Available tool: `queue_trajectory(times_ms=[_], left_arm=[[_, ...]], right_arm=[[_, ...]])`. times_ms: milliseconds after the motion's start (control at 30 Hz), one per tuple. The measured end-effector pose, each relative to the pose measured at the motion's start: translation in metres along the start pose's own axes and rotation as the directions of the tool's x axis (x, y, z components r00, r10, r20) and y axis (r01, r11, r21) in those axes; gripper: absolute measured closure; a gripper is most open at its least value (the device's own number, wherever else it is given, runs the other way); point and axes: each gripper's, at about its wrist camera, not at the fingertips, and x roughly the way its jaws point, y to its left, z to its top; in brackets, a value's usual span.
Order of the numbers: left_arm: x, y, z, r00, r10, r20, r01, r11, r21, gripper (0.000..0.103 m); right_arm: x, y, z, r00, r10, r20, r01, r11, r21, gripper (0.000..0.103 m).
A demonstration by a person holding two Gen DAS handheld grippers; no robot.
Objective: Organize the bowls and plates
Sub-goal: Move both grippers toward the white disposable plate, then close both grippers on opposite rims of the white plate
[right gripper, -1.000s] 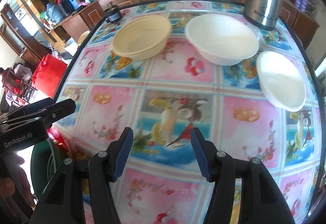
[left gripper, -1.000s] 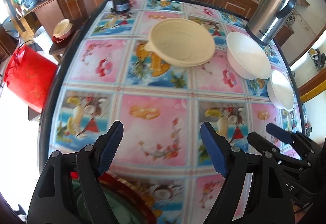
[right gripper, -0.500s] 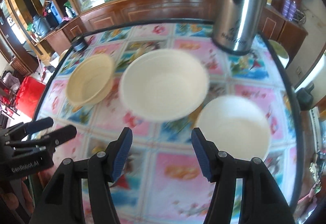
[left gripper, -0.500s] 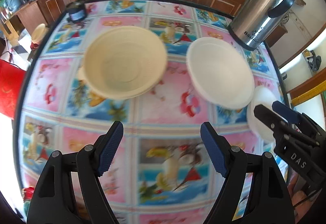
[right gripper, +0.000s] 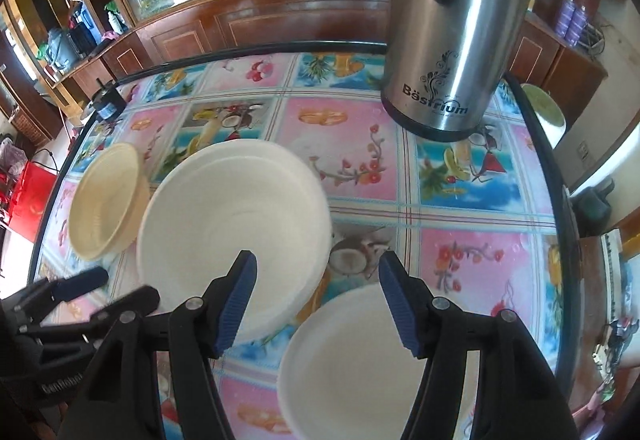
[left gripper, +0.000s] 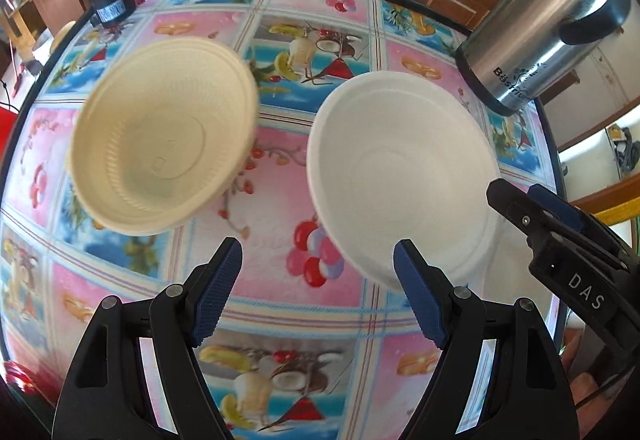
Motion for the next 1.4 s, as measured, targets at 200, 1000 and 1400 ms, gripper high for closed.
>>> queue_trajectory(times_ms=[200, 1000, 1400], left_arm=[[0.017, -0.01, 0.008, 1.0, 0.018, 0.0, -0.018, 1.0, -0.014, 0.024], [0.021, -0.003, 0.001, 0.997, 0.07, -0.013, -0.069, 0.997, 0.031, 0.075], [-0.002, 0.033, -0.049, 0.998, 0.029, -0.058, -0.029, 1.0, -0.002, 0.081]], right_arm=[[0.018, -0.006, 0.013, 1.0, 0.017, -0.022, -0.017, 1.0, 0.007, 0.039], [0.022, 0.004, -0.005, 0.995, 0.087, -0.038, -0.087, 0.996, -0.009, 0.095], [0.003, 0.028, -0.053, 0.983, 0.166, -0.075, -0.165, 0.986, 0.017, 0.094]])
